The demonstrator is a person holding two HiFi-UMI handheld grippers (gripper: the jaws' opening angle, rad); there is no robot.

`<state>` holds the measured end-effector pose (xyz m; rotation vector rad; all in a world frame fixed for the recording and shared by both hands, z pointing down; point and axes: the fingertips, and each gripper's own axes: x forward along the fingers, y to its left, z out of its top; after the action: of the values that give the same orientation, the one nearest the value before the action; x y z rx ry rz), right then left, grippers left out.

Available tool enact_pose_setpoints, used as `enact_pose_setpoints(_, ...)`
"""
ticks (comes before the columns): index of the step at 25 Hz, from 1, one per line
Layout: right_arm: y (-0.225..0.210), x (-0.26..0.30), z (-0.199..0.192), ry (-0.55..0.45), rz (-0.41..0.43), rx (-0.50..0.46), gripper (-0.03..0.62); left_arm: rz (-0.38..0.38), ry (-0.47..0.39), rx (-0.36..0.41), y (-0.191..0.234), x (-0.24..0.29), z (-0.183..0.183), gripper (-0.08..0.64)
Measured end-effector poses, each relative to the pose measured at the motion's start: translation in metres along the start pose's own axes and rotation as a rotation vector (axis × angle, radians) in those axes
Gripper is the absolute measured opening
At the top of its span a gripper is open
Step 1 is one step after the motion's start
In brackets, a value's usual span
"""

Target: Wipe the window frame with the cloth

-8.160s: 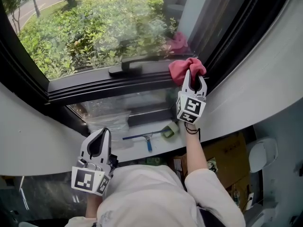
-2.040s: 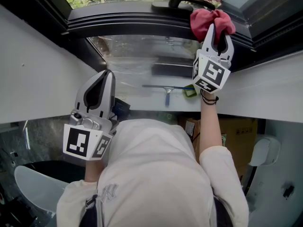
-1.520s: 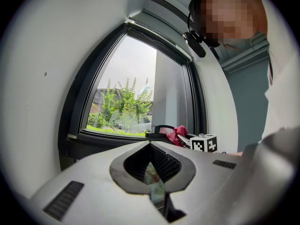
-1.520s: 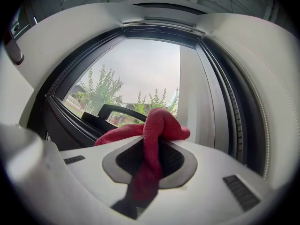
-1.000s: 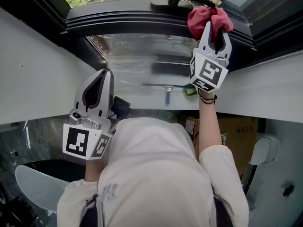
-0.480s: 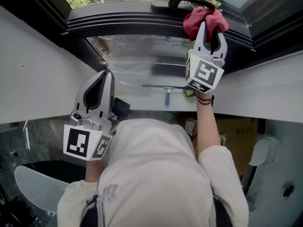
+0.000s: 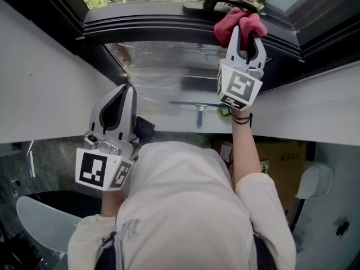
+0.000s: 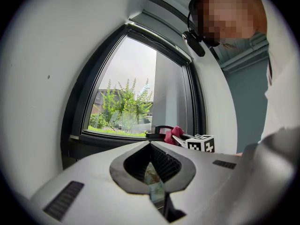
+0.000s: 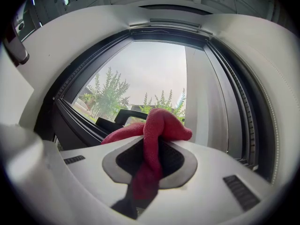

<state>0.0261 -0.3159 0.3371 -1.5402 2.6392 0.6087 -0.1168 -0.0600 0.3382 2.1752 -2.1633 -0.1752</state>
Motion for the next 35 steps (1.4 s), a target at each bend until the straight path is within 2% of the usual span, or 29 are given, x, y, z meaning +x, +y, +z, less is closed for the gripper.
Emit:
enact_pose_setpoints(22,0.01,0.0,0.003,0.011,0.003,-0.009,0.083,0.013,-0.005,-0.011,0.012,-0.011,0.0,0.009)
enact_pose_setpoints(35,0.027,0.001,0.008,0.022,-0.022,-0.012,0.083,0.009,-0.001,-0.019,0.038,-0.025,0.0,0.008)
